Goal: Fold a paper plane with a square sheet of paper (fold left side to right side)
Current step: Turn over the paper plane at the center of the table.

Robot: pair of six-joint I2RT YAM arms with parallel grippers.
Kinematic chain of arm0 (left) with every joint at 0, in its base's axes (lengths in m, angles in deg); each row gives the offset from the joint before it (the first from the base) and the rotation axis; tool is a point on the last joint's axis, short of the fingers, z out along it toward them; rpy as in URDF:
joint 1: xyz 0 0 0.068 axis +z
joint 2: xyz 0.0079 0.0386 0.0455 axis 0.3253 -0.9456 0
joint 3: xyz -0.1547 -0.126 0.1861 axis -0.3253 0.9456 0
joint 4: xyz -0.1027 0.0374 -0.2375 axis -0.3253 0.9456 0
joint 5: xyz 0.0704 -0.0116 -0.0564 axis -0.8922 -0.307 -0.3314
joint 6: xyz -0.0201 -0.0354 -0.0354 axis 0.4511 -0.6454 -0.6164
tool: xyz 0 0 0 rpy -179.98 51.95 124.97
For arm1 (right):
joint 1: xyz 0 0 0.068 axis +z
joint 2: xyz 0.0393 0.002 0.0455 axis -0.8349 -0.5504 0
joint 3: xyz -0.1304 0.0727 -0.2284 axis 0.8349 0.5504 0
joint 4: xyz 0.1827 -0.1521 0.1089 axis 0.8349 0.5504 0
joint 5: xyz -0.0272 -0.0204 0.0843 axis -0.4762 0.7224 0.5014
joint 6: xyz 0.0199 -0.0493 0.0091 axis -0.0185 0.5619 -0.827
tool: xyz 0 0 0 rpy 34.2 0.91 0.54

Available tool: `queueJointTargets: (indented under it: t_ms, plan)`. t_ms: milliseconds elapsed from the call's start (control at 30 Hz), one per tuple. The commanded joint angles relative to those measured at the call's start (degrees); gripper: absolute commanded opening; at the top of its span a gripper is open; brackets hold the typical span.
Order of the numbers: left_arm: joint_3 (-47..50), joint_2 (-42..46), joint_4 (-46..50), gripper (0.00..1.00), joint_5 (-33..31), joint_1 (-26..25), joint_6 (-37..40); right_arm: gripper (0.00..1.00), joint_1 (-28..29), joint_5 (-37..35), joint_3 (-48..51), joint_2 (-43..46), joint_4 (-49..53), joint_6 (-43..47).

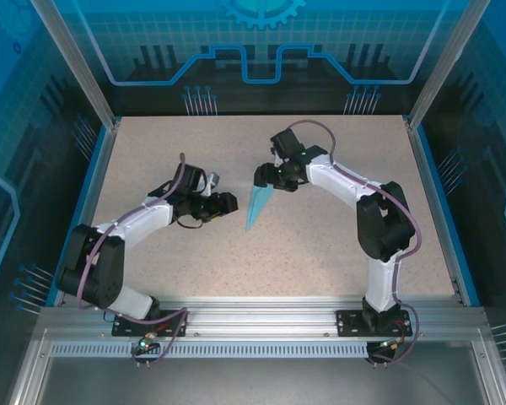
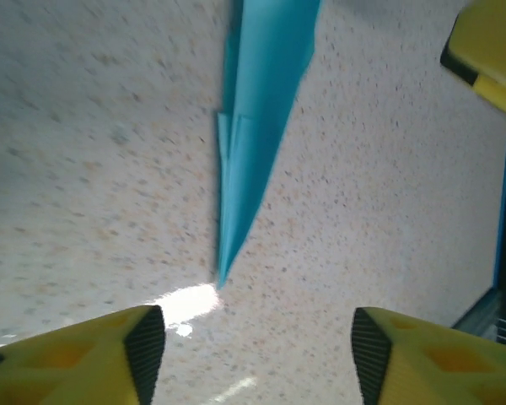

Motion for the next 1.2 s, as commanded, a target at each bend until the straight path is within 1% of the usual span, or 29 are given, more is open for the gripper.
queueJointTargets:
  t_ms: [0, 167, 267, 367, 533, 633, 733, 800, 833, 933, 1067, 1167]
  plan:
    - [1.2, 3.0, -2.1, 0.69, -5.4, 1.4, -1.6, 0.73, 3.3, -5.7, -0.4, -2.6, 6.0, -5.4]
    - [2.6, 4.2, -1.9, 0.71, -6.1, 2.4, -1.8, 0.73, 5.1, -9.0, -8.7, -9.1, 12.5, -7.8]
    - [3.6, 4.6, -2.0, 0.73, -6.1, 2.8, -2.1, 0.71, 5.4, -9.8, -10.9, -11.7, 13.2, -8.3]
    - [4.0, 4.8, -2.1, 0.73, -6.0, 3.1, -2.2, 0.64, 5.4, -9.4, -12.4, -13.6, 13.2, -8.1]
    - [3.8, 4.8, -2.1, 0.74, -6.0, 3.3, -2.2, 0.43, 5.4, -8.5, -11.8, -14.5, 13.5, -7.5]
    - [3.7, 4.7, -1.9, 0.74, -5.8, 3.4, -2.2, 0.32, 5.5, -8.2, -10.1, -12.7, 12.5, -7.2]
    - [3.6, 4.7, -1.9, 0.75, -5.8, 3.4, -2.3, 0.17, 5.5, -7.5, -8.2, -9.0, 11.2, -6.5]
    - [3.4, 4.9, -1.8, 0.75, -6.0, 3.4, -2.4, 0.05, 5.6, -6.5, -6.2, -5.7, 9.9, -5.8]
    - [3.5, 5.0, -1.8, 0.75, -6.1, 3.4, -2.3, 0.01, 5.7, -6.2, -5.2, -4.2, 9.4, -5.5]
    - [3.1, 5.2, -1.6, 0.75, -6.2, 3.5, -2.2, 0.00, 5.7, -4.4, -1.3, 0.7, 7.4, -4.9]
    - [2.8, 5.7, -1.5, 0.76, -6.5, 3.6, -2.1, 0.00, 5.3, 2.9, 7.8, 7.5, -0.3, -4.6]
    - [2.5, 6.1, -1.3, 0.76, -7.1, 3.7, -2.1, 0.00, 4.5, 7.6, 14.9, 10.3, -6.3, -5.1]
